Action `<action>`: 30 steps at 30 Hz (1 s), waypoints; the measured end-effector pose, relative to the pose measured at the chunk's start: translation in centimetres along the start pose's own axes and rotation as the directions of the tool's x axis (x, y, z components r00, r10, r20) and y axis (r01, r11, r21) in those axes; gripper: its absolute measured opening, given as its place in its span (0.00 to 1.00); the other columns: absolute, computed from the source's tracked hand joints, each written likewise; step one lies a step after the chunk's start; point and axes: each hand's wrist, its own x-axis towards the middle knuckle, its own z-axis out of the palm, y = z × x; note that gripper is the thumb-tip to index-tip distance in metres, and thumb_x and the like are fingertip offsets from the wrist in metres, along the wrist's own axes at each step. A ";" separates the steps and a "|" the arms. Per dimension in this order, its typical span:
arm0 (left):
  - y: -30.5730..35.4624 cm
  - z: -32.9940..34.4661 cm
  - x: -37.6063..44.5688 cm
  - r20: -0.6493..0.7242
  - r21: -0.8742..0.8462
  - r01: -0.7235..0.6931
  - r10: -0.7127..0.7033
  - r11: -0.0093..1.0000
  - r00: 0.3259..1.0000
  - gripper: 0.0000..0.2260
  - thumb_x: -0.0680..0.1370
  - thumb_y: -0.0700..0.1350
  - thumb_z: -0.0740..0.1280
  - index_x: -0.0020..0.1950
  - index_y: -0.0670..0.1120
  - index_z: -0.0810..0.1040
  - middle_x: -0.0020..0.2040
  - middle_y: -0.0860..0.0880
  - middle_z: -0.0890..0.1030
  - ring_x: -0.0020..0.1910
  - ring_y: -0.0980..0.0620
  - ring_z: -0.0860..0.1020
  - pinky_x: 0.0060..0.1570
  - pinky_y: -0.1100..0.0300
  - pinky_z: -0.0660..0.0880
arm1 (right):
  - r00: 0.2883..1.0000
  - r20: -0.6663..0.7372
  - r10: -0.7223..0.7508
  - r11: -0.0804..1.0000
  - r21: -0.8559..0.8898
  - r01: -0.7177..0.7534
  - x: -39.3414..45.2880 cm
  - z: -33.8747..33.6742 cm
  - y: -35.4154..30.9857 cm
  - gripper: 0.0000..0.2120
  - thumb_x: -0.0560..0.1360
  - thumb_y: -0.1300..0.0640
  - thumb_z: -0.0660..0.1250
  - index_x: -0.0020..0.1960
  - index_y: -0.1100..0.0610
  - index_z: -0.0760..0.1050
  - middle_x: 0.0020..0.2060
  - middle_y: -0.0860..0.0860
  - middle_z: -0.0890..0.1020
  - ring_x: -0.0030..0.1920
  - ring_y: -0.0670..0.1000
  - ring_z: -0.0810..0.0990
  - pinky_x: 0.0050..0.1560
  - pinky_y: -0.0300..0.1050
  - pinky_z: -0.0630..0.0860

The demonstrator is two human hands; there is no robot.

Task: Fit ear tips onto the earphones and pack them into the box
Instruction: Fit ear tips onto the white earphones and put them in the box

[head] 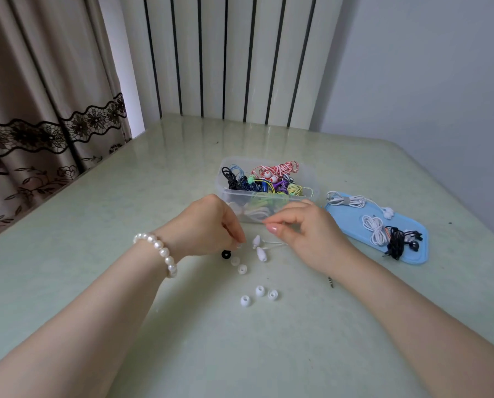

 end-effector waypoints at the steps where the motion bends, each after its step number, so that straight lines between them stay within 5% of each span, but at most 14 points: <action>1: 0.0 -0.3 -0.2 0.032 0.022 -0.021 0.020 1.000 0.999 0.07 0.70 0.38 0.71 0.40 0.50 0.84 0.26 0.61 0.76 0.28 0.63 0.73 0.30 0.75 0.68 | 0.999 0.008 -0.038 0.999 -0.014 0.038 0.1 0.6 -0.1 0.09 0.74 0.61 0.66 0.51 0.55 0.82 0.45 0.51 0.81 0.50 0.52 0.73 0.51 0.35 0.66; 6: 0.5 -0.8 -1.0 0.158 0.223 -0.144 0.110 0.964 0.981 0.12 0.71 0.37 0.70 0.47 0.53 0.83 0.37 0.58 0.75 0.41 0.58 0.73 0.35 0.71 0.67 | 0.967 0.137 -0.214 0.952 -0.194 0.238 -0.6 2.6 0.3 0.19 0.68 0.64 0.57 0.53 0.57 0.81 0.49 0.51 0.82 0.50 0.58 0.75 0.52 0.52 0.72; 9: 0.5 -0.4 -1.0 0.174 0.279 -0.159 0.113 0.947 0.978 0.12 0.71 0.39 0.70 0.50 0.53 0.83 0.40 0.55 0.75 0.42 0.57 0.72 0.37 0.70 0.66 | 0.957 0.129 -0.260 0.934 -0.217 0.283 -0.6 2.7 0.8 0.17 0.68 0.62 0.56 0.48 0.55 0.82 0.43 0.47 0.83 0.46 0.55 0.76 0.48 0.51 0.73; 12: 0.5 -0.2 -1.0 0.180 0.271 -0.147 0.099 0.951 0.979 0.11 0.71 0.41 0.71 0.51 0.52 0.82 0.36 0.59 0.72 0.37 0.59 0.71 0.30 0.77 0.66 | 0.949 0.065 -0.309 0.915 -0.250 0.315 -0.5 2.8 1.2 0.10 0.66 0.65 0.67 0.44 0.56 0.82 0.37 0.47 0.82 0.42 0.52 0.74 0.43 0.50 0.76; 17: 0.0 0.3 -0.7 0.175 0.269 -0.171 0.127 0.948 0.976 0.06 0.70 0.44 0.72 0.45 0.52 0.83 0.44 0.52 0.80 0.42 0.56 0.75 0.32 0.77 0.65 | 0.933 0.018 -0.360 0.899 -0.260 0.352 -0.8 2.6 1.2 0.07 0.67 0.60 0.68 0.43 0.56 0.83 0.33 0.49 0.81 0.38 0.56 0.76 0.41 0.49 0.76; 20: -0.1 0.3 -0.4 0.147 0.237 -0.177 0.144 0.955 0.979 0.04 0.70 0.42 0.72 0.42 0.50 0.83 0.38 0.54 0.79 0.37 0.60 0.74 0.32 0.76 0.66 | 0.954 -0.059 -0.293 0.947 -0.157 0.281 -1.0 2.3 1.0 0.07 0.69 0.59 0.67 0.44 0.56 0.83 0.34 0.49 0.81 0.40 0.52 0.75 0.44 0.44 0.72; 23: 0.1 0.1 -0.2 0.088 -0.009 -0.146 0.147 0.989 0.985 0.06 0.70 0.39 0.73 0.37 0.49 0.81 0.30 0.58 0.78 0.27 0.65 0.74 0.31 0.76 0.68 | 0.989 -0.138 -0.056 0.969 0.232 0.087 -1.1 1.0 0.1 0.05 0.71 0.62 0.69 0.44 0.56 0.82 0.36 0.47 0.81 0.39 0.41 0.76 0.44 0.29 0.69; 25: 0.4 0.4 -0.1 0.012 -0.287 -0.117 0.125 0.951 0.992 0.08 0.70 0.35 0.72 0.35 0.46 0.80 0.28 0.55 0.79 0.27 0.64 0.76 0.34 0.72 0.73 | 0.986 -0.135 0.099 0.864 0.503 -0.018 -1.1 -0.3 -0.2 0.09 0.70 0.68 0.69 0.42 0.55 0.81 0.34 0.44 0.82 0.35 0.39 0.78 0.41 0.28 0.72; 28: 1.2 1.6 -0.3 -0.003 -0.710 -0.019 0.024 0.704 1.000 0.07 0.70 0.27 0.68 0.37 0.38 0.77 0.27 0.48 0.80 0.29 0.55 0.81 0.32 0.65 0.78 | 0.979 -0.085 0.184 0.717 0.693 -0.074 -1.2 -2.0 -0.1 0.10 0.69 0.72 0.67 0.42 0.58 0.79 0.30 0.47 0.83 0.33 0.46 0.83 0.38 0.33 0.77; 30: 1.9 2.5 -0.4 0.062 -0.844 0.077 -0.046 0.530 0.997 0.07 0.69 0.26 0.66 0.38 0.36 0.76 0.28 0.46 0.80 0.29 0.52 0.82 0.32 0.63 0.79 | 0.979 -0.057 0.196 0.701 0.706 -0.099 -1.4 -2.6 -0.1 0.08 0.69 0.71 0.66 0.41 0.59 0.78 0.29 0.48 0.83 0.32 0.48 0.83 0.37 0.35 0.78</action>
